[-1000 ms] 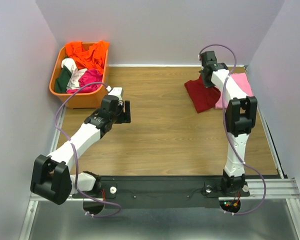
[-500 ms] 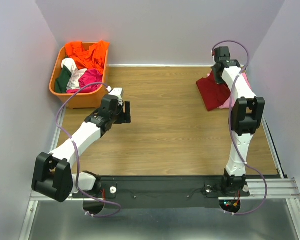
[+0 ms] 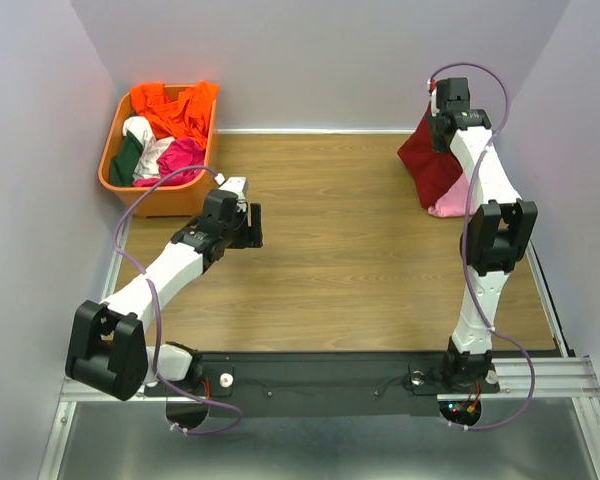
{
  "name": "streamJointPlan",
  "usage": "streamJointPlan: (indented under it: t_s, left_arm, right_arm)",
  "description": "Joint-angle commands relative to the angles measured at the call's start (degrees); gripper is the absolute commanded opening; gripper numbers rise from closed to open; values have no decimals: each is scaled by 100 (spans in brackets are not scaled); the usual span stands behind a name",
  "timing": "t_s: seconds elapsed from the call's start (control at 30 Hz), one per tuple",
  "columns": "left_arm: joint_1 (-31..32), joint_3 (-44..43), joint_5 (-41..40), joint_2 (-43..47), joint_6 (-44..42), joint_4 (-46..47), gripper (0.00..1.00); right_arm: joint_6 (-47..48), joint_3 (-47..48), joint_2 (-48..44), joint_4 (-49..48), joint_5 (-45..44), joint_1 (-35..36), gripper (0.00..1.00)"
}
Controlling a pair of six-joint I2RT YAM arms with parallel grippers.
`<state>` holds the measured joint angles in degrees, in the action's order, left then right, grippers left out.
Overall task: Fold and stack the t-shirts
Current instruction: Neatly place the folded tshirt to the corner
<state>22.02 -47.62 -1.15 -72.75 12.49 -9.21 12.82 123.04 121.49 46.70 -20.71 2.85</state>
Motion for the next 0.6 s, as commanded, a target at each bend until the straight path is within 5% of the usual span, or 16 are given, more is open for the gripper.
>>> streamJointPlan:
  t_s: [0.0,0.57]
  left_arm:
    - [-31,-204,71,33,-63,113,82]
    - [-40,-213,317,-107,-54,113,82]
  right_arm:
    - [-25,150,-398,-205,-152,-13,1]
    - [124,-228,-126,-451,-644,-389,1]
